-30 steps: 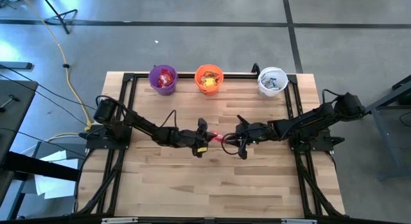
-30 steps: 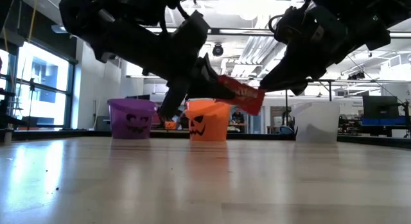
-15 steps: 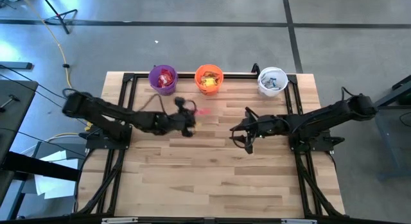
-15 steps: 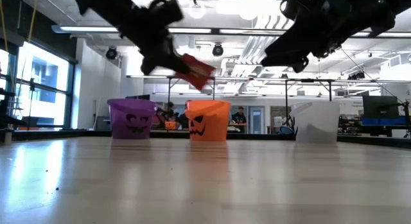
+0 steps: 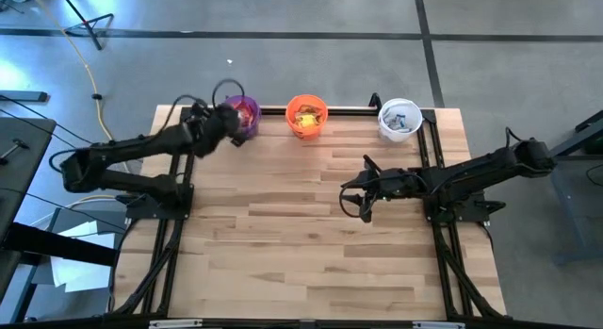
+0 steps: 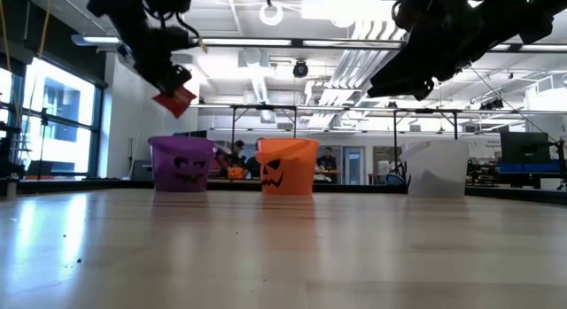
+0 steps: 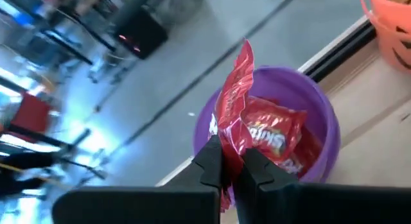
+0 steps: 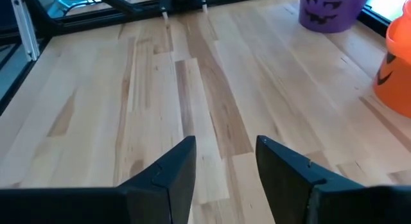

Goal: Sort candy
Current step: Put the red candy into the violet bucket

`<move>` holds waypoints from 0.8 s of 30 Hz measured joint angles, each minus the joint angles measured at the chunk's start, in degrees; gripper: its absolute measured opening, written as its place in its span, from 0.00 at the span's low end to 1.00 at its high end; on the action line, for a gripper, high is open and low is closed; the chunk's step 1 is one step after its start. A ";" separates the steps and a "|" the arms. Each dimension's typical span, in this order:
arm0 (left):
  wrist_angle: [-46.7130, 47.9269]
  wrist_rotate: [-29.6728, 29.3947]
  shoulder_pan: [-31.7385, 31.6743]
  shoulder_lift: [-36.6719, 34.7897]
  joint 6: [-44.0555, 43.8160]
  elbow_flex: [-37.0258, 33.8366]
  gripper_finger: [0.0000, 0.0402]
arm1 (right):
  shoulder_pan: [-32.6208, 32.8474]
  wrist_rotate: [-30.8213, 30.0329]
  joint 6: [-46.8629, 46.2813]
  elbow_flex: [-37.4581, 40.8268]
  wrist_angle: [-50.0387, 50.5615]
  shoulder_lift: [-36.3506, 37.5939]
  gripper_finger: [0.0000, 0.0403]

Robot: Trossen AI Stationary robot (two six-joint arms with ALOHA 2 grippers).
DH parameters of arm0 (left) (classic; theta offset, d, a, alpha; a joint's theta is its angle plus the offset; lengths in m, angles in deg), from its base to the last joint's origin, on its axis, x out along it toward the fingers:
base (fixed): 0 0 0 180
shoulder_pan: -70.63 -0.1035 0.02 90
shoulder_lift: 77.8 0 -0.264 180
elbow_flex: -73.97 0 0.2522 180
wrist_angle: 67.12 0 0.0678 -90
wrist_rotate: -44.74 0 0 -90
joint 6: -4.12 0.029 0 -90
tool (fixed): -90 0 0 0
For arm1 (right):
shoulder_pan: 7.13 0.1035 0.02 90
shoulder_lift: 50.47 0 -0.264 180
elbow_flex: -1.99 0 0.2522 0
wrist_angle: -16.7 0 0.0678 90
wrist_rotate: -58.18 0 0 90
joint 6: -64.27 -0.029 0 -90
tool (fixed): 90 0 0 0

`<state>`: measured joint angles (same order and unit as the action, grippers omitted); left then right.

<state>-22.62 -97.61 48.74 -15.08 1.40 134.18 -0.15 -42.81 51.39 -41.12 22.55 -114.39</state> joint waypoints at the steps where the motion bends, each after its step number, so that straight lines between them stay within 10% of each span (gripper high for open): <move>1: -1.69 2.79 -2.57 0.39 1.67 0.00 0.00 | 0.00 -0.13 0.01 0.00 0.01 0.00 0.39; 15: -8.09 33.17 -26.02 14.25 11.95 3.56 0.01 | 0.00 -1.00 0.77 0.00 -0.01 0.00 0.39; 24: -9.36 35.20 -26.21 16.72 13.47 3.80 0.17 | 0.00 -2.34 1.40 0.00 0.03 -0.02 0.39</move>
<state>-31.98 -62.41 22.53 1.64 14.87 137.99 -0.14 -45.15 52.79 -41.12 22.58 -114.41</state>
